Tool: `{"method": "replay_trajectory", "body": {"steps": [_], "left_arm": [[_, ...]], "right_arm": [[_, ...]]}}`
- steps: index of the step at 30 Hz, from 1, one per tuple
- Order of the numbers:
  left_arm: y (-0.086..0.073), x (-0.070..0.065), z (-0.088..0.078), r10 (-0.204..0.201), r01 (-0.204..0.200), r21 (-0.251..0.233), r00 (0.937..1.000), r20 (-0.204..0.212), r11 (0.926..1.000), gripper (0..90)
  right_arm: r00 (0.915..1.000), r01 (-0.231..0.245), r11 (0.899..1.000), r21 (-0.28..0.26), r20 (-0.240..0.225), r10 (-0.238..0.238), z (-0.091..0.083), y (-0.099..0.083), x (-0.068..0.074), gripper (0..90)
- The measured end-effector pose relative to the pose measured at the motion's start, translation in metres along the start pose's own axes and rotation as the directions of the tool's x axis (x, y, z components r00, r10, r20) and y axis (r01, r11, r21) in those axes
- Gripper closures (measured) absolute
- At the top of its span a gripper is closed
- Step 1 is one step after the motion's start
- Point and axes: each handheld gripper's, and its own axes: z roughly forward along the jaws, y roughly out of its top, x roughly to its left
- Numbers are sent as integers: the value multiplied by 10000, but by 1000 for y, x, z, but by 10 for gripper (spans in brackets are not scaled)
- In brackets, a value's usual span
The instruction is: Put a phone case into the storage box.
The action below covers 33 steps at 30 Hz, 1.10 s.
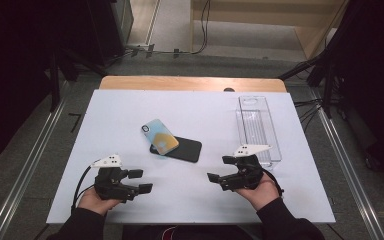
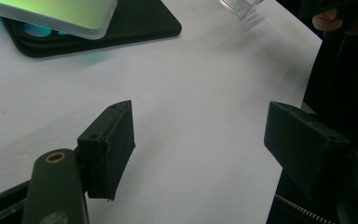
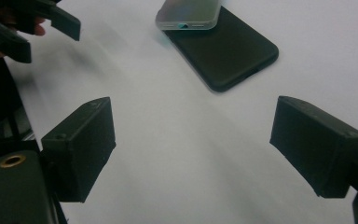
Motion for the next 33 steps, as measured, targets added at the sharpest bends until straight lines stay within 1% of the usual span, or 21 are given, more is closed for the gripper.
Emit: {"method": "replay_trajectory", "body": {"steps": [4,9,12,13,18,22,24,25,26,28,29,30,31,32,33], "left_arm": [[0,0,0,15,-15,18,10000,-34,10000,248],[0,0,0,22,-21,35,10000,-63,10000,248],[0,0,0,14,-14,52,10000,-73,10000,248],[0,0,0,27,-26,67,10000,-72,10000,248],[0,1,-1,-31,31,2,10000,-47,10000,248],[0,0,0,-95,95,93,10000,16,9999,249],[0,0,-1,-99,99,95,9999,39,9999,249],[0,0,-1,-93,93,76,10000,10,9999,249],[0,0,-1,-94,93,89,10000,20,9999,249],[0,1,-1,-94,94,95,10000,28,9999,249],[0,1,-1,-100,99,83,10000,8,9999,249],[0,1,-1,-110,110,74,9999,3,9999,249],[0,1,-1,-110,110,74,9999,1,9999,249],[0,1,-1,-107,107,75,9999,4,9999,249],[0,1,-1,-107,107,75,9999,4,9999,249]], "right_arm": [[9995,-224,9997,-41,216,225,4,6,-1,120],[9991,-151,9998,-104,402,155,8,13,0,120],[9979,-23,10000,-70,648,28,13,17,3,120],[9982,-92,9999,-91,593,98,15,18,3,120],[9992,-71,9998,-200,389,78,21,25,2,119],[9996,-75,9994,-335,265,84,27,30,2,105],[9997,42,9993,-375,250,-33,30,32,1,65],[9998,84,9993,-374,200,-77,32,33,1,0],[9998,56,9992,-391,175,-49,34,34,1,0],[10000,-57,9991,-430,-30,56,37,36,1,0],[10000,-45,9994,-351,-42,43,39,37,0,0],[10000,-75,9997,-222,48,76,41,38,1,0],[9998,12,9999,-151,199,-9,43,40,1,0],[9996,-11,9999,-125,297,15,45,41,2,0],[9995,-12,10000,-85,309,15,46,42,1,0]]}}
